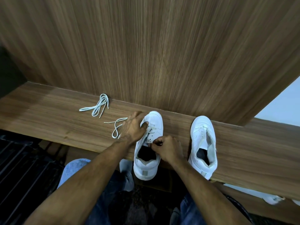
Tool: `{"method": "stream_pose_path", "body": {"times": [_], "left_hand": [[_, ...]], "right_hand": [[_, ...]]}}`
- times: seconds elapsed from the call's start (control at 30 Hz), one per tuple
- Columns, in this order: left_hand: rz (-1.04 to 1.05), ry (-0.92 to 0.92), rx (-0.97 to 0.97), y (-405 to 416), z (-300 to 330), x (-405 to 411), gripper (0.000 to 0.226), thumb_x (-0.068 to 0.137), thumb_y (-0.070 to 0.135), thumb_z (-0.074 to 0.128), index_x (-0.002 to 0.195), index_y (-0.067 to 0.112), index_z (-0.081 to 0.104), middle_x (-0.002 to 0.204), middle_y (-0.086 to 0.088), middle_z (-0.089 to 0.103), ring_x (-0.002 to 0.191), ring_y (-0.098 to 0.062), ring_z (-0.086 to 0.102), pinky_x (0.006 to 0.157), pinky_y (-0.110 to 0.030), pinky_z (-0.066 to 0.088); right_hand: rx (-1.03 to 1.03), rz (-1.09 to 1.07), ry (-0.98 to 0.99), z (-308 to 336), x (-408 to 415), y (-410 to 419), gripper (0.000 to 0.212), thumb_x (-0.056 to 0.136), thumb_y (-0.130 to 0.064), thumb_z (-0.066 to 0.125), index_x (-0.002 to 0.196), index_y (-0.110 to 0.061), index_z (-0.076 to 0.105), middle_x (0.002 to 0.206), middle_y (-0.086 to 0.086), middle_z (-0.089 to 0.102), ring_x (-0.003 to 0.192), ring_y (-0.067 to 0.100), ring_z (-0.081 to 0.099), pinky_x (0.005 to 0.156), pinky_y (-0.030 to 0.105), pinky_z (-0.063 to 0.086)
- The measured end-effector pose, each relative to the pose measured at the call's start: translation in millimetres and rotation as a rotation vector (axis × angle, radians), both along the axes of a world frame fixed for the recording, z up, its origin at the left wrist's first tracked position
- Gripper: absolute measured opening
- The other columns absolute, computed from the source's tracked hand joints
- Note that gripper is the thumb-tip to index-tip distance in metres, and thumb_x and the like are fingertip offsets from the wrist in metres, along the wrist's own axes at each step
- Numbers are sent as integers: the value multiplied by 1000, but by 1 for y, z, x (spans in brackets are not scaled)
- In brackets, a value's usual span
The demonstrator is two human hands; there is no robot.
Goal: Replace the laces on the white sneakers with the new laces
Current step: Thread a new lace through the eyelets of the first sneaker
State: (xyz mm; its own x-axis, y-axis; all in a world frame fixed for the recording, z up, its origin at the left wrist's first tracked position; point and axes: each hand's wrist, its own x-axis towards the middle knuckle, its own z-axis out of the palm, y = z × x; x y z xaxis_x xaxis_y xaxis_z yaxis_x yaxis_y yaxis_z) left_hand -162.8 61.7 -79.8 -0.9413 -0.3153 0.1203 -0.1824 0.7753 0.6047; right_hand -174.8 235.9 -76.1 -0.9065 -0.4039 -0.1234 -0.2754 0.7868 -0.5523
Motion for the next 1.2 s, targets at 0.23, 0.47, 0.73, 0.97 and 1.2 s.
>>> {"method": "stream_pose_path", "body": {"times": [0.23, 0.47, 0.73, 0.97, 1.2], "left_hand": [[-40, -298, -325, -9, 6, 2, 27, 91, 42, 48, 104, 33, 70, 110, -1, 69, 109, -24, 59, 101, -41, 31], [-18, -349, -113, -13, 5, 2, 46, 89, 51, 51, 59, 17, 55, 71, -3, 59, 81, -27, 59, 75, -36, 41], [-54, -254, 178, -11, -6, 1, 27, 82, 39, 64, 56, 38, 64, 62, 12, 62, 76, -21, 68, 73, -36, 56], [-9, -294, 202, 0, 3, -7, 18, 86, 14, 58, 71, 7, 64, 70, -4, 58, 64, -14, 52, 57, -23, 41], [-69, -126, 405, -20, 33, -17, 32, 90, -7, 55, 68, 16, 59, 66, -2, 62, 51, -1, 56, 55, -20, 48]], "right_hand": [[-6, -16, -4, 0, 1, 0, 29, 75, -56, 66, 83, -29, 74, 83, -8, 73, 82, 12, 67, 72, 28, 51], [-23, -18, -20, 3, 2, 0, 25, 75, -56, 67, 81, -32, 75, 82, -10, 73, 81, 12, 68, 71, 26, 49], [-23, -10, -28, 5, 3, 0, 22, 76, -53, 69, 83, -33, 75, 83, -10, 74, 81, 11, 68, 73, 27, 52], [-11, -2, -21, 7, 3, -1, 21, 78, -51, 67, 84, -33, 75, 83, -10, 74, 80, 12, 68, 72, 28, 52], [17, 0, -55, 9, 3, 0, 26, 76, -53, 70, 87, -31, 75, 89, -9, 74, 86, 14, 67, 71, 27, 49]]}}
